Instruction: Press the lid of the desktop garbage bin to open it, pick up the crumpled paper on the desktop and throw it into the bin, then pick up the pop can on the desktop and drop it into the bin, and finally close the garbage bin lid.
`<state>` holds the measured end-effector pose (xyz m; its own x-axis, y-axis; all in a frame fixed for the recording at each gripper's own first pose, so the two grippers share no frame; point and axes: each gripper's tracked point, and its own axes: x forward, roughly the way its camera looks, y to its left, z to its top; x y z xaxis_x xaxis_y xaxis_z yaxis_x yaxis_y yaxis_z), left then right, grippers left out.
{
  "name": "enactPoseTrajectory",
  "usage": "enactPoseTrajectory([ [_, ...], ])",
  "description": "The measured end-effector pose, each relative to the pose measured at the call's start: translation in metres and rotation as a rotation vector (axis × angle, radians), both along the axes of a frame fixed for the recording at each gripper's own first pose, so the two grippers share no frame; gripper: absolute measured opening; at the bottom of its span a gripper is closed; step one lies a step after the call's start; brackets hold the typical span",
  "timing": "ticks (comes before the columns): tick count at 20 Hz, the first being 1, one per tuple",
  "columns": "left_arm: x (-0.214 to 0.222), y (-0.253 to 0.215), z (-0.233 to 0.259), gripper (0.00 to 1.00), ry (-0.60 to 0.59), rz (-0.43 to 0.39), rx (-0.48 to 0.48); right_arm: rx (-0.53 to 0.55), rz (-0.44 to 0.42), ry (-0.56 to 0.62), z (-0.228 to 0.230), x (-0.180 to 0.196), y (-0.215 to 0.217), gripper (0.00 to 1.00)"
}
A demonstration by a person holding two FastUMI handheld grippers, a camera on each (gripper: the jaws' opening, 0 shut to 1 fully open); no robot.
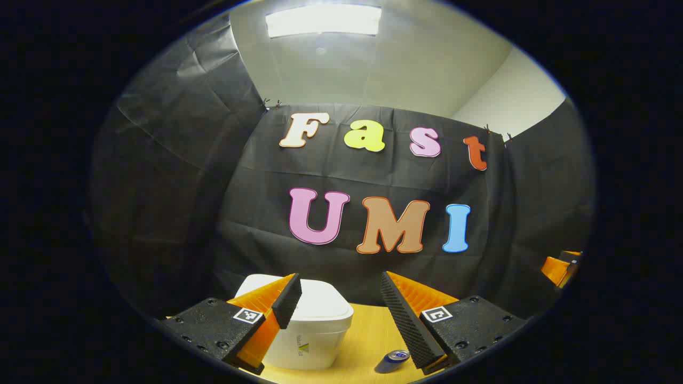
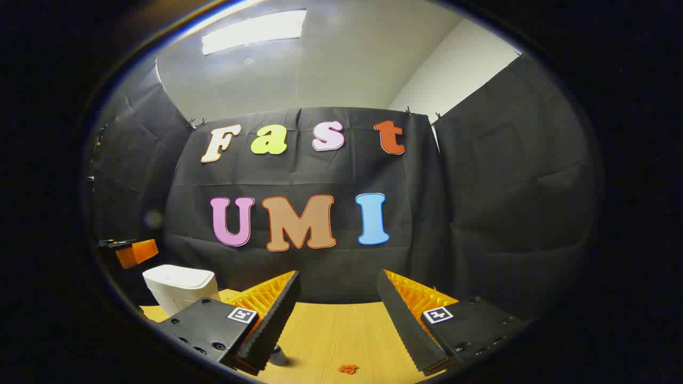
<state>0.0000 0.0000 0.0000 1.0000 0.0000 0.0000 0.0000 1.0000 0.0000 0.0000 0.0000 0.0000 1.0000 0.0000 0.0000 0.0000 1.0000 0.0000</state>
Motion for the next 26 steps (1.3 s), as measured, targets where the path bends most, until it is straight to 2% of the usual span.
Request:
enactPoseTrajectory([
  [9,0.000,-0.016,-0.009,0.92,0.025,-0.031,0.039,-0.035,0.022,0.041,-0.018,0.000,0.003,0.97],
  [15,0.004,-0.011,-0.011,0.93,0.025,0.004,0.048,-0.049,0.008,0.053,-0.022,-0.002,-0.007,0.97],
  [26,0.003,-0.035,-0.019,0.92,0.057,-0.054,0.056,-0.049,0.007,0.066,-0.023,-0.001,-0.017,0.99],
])
